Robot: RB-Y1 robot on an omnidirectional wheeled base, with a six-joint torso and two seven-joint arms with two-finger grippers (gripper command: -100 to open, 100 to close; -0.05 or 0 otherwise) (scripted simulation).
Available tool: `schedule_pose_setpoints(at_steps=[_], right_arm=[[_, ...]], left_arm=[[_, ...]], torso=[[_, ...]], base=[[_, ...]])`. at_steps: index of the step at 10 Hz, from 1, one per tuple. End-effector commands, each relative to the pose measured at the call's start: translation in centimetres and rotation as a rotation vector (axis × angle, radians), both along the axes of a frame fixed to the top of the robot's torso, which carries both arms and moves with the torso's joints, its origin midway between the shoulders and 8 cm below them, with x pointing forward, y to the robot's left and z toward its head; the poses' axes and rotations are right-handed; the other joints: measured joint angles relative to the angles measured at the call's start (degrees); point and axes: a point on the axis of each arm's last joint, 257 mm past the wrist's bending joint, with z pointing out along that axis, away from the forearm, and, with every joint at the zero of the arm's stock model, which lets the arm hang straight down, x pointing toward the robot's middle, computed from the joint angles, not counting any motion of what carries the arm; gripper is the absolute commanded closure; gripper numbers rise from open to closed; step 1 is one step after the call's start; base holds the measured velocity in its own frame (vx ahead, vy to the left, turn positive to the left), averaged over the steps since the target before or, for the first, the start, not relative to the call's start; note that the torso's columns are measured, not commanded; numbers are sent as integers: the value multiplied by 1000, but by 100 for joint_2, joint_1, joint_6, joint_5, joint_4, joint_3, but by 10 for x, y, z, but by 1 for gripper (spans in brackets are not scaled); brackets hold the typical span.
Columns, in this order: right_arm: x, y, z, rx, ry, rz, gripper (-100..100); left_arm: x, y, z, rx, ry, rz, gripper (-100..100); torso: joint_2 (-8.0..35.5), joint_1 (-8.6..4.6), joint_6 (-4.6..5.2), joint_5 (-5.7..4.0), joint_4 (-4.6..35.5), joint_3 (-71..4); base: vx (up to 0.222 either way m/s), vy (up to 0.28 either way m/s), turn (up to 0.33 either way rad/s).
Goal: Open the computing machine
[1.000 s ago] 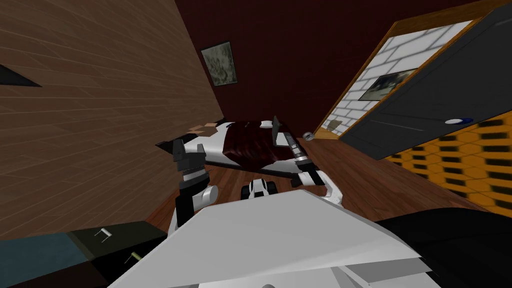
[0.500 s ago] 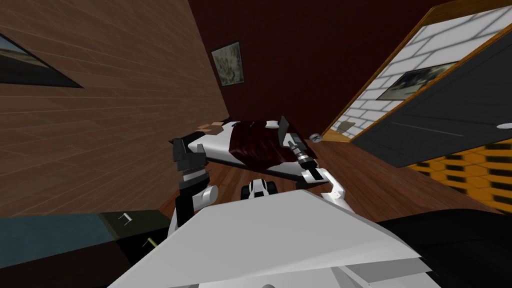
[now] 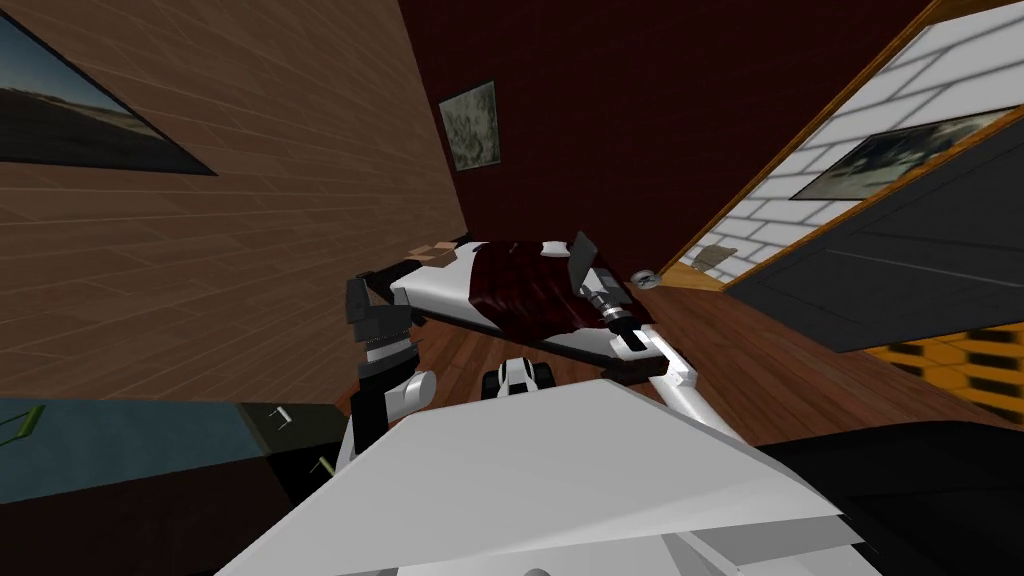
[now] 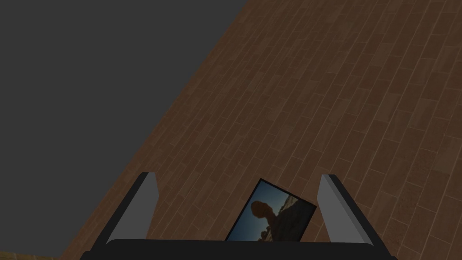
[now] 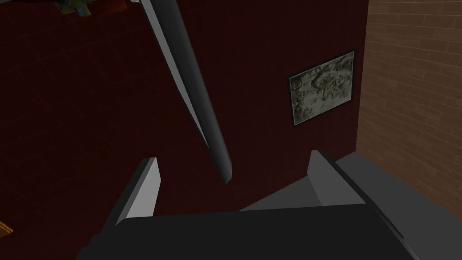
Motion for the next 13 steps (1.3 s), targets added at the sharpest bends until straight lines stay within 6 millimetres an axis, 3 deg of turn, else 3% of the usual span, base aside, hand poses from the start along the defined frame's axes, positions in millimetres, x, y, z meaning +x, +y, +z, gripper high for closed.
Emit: schedule_pose_setpoints(at_steps=[1,7,13], right_arm=[[3,-38,-8,-146,66,-69,-100],[1,-141,2,-514,220,-257,-100],[-8,-215,38,-776,316,-404,-100]], left_arm=[[0,0,0,0,0,0,0],[0,0,0,0,0,0,0],[0,0,0,0,0,0,0]], torso=[[-3,-3,-3,-2,-1,-2],[4,13,0,3,1,2],[-3,12,-2,4,0,-2]], base=[[36,73,126],[34,92,113],[29,59,80]])
